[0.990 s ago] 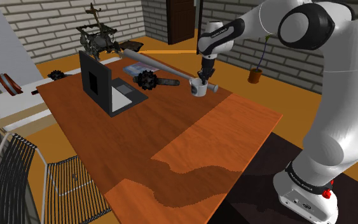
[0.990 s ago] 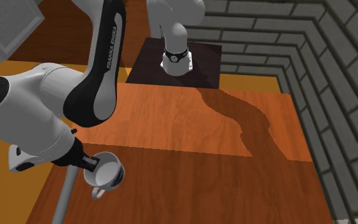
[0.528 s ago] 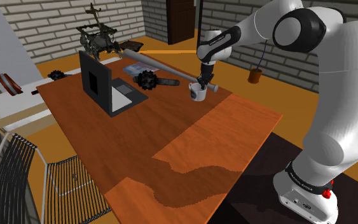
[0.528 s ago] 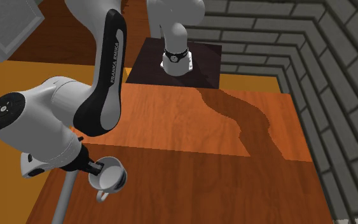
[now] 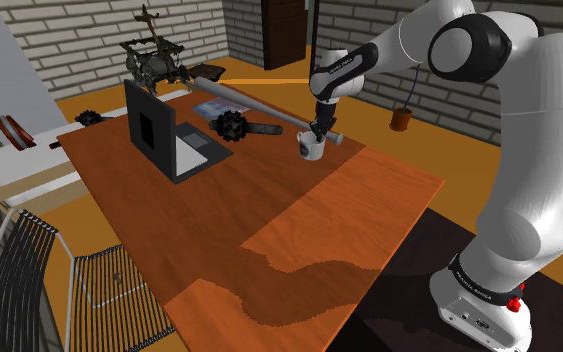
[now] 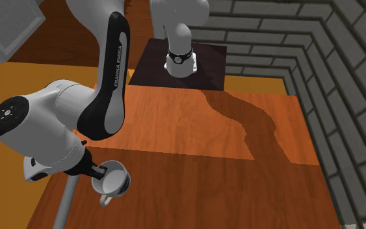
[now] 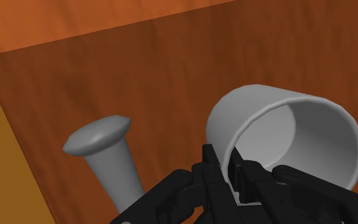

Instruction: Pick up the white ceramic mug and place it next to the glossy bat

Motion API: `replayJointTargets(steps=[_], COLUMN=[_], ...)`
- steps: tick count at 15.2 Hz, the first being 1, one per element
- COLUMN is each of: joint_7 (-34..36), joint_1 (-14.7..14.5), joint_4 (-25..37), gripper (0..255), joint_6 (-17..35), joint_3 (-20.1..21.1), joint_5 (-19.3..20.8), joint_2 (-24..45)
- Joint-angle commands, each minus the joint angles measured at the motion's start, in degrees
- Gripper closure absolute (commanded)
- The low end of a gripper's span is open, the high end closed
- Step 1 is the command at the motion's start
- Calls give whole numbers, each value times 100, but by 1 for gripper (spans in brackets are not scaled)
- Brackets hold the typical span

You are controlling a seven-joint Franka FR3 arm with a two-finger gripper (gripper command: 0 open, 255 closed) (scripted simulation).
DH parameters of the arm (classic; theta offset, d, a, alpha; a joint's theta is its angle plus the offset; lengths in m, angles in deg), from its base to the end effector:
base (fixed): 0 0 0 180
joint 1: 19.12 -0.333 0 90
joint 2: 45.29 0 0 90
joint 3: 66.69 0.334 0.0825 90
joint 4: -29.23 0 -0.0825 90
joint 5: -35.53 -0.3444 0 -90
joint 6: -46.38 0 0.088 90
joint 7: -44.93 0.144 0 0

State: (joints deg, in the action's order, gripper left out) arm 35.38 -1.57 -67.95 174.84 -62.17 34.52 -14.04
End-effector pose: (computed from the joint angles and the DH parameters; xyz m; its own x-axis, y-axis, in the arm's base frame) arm 0.6352 -0.1515 0.2833 0.9965 -0.0833 0.0104 -0.0826 -0.9951 -0.0537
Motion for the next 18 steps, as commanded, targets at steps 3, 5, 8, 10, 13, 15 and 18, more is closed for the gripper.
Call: replayJointTargets(steps=[3,5,8,10,13,15,18], joint_7=[0,0,-6,-11,-11,-11,-11], joint_1=[0,0,17,30,30,30,30], joint_4=[0,0,83,186,186,186,186], gripper=[0,0,0,0,0,0,0], joint_6=[1,1,-290,-559,-559,-560,-560], joint_3=[0,0,5,8,8,8,8], joint_5=[0,0,-11,-20,-20,-20,-20], joint_2=[-1,-1,-208,-375,-375,-375,-375])
